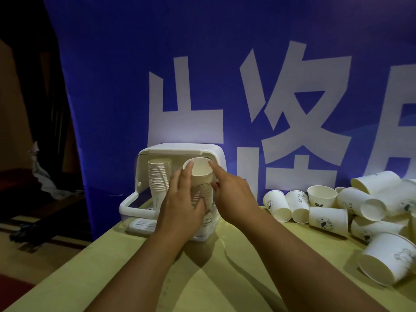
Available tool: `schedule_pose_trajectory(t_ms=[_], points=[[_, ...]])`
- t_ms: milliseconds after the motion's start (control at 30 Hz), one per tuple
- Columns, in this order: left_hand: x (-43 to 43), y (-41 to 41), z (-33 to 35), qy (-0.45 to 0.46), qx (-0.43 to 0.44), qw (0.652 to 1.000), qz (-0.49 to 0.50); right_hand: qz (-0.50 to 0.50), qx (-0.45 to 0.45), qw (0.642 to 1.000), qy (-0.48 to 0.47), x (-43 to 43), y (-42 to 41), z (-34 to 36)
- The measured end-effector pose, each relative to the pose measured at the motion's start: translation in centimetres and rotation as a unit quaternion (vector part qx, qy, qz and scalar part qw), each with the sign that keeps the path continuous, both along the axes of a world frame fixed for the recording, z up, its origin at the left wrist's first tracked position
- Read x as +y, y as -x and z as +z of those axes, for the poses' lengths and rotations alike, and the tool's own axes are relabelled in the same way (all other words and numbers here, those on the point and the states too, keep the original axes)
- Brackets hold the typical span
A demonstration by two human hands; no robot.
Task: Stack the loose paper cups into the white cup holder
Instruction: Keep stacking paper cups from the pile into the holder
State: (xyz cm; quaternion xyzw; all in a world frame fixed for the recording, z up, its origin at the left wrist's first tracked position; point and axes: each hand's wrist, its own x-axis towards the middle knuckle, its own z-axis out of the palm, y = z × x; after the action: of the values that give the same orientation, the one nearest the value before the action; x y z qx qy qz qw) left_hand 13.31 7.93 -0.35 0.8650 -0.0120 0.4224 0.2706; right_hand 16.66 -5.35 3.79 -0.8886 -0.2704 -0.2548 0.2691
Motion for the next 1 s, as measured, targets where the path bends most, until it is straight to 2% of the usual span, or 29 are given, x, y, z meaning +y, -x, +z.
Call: schedule_pose_trajectory(t_ms=[100,233,367,467,600,700,800,1000], points=[[0.0,-0.1,-0.1,0.017,0.003,1.0,-0.002,0.005,0.016,1.0,0.001,0.3,-0.4,-0.4],[0.3,-0.2,-0.1,0.032,-0.001,0.999,-0.007,0.043,0.047,0.996,-0.069,0.5,-1.0,-0.3],[0.4,-0.4,-0.3,-0.002,0.06,0.997,0.044,0.015,0.045,0.999,0.027,0.3,-0.9,-1.4],[0.4,-0.3,-0.3,0.016,0.072,0.996,0.057,0.024,0.072,0.996,0.042,0.5,-0.7,-1.9],[-0.2,0.5,-0.3,-0.05,-0.005,0.995,0.087,0.015,0.1,0.994,-0.033,-0.3,-0.1,-1.7],[-1.5,1.3,0.1,-0.076,-0.075,0.993,0.042,-0.037,0.104,0.991,-0.079,-2.9,0.7,-0.8],[-3.8,2.5,0.8,-0.006,-0.015,0.998,-0.063,-0.08,0.103,0.989,-0.065,-6.7,1.7,-0.3],[-9.0,2.7,1.0,0.033,0.116,0.983,-0.138,-0.208,0.105,0.972,-0.032,-16.1,3.9,-1.5]])
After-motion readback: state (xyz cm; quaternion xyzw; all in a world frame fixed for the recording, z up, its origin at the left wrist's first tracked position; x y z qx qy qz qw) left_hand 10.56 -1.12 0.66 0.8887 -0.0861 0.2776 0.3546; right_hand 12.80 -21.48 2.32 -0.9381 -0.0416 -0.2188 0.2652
